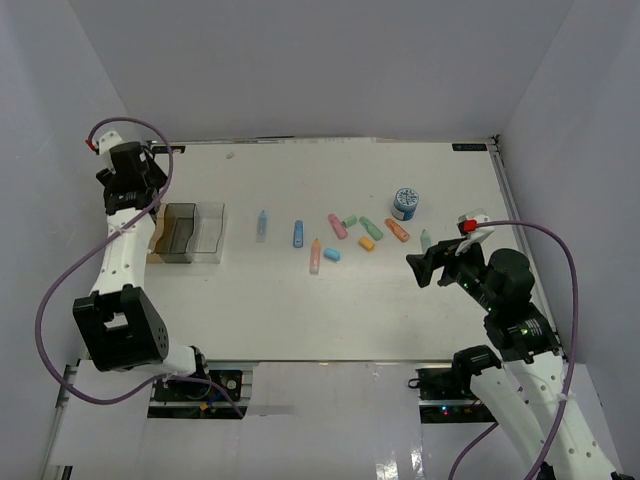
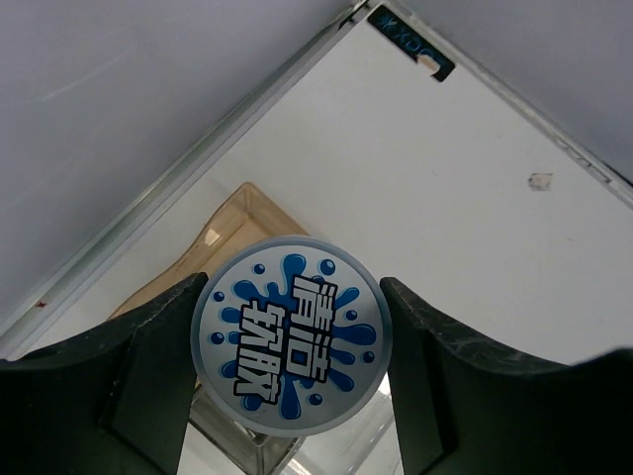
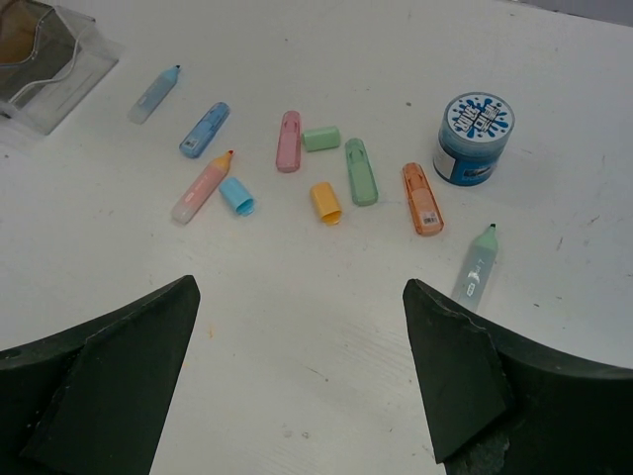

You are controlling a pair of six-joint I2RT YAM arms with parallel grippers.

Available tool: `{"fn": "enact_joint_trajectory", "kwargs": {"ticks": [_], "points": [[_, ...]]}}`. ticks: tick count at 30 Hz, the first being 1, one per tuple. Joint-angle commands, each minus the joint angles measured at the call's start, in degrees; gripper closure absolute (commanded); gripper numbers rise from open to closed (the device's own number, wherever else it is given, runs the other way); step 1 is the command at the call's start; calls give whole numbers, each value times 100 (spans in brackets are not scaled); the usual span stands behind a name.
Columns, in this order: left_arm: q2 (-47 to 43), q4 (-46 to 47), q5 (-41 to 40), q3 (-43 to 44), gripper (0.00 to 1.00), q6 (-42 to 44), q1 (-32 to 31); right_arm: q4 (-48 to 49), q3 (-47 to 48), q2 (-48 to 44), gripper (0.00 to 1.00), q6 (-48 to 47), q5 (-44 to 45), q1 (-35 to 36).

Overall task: Sort the stationery into containers
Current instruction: Place the stationery in the storage box.

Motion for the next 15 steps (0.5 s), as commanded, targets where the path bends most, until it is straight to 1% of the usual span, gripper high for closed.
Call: {"fn": "enact_joint_trajectory", "kwargs": {"ticks": [1, 7, 10, 15], "points": [[77, 109, 361, -219, 58, -450, 278, 182, 106, -107, 10, 54, -151, 39], [639, 443, 458, -360, 57, -775, 743, 182, 1, -222, 10, 54, -107, 39], [858, 593, 634, -352, 56, -802, 841, 191, -26, -231, 10, 45, -107, 39], [1044, 918, 440, -422, 55, -758, 946, 235, -78, -213, 10, 45, -125, 39]]}}
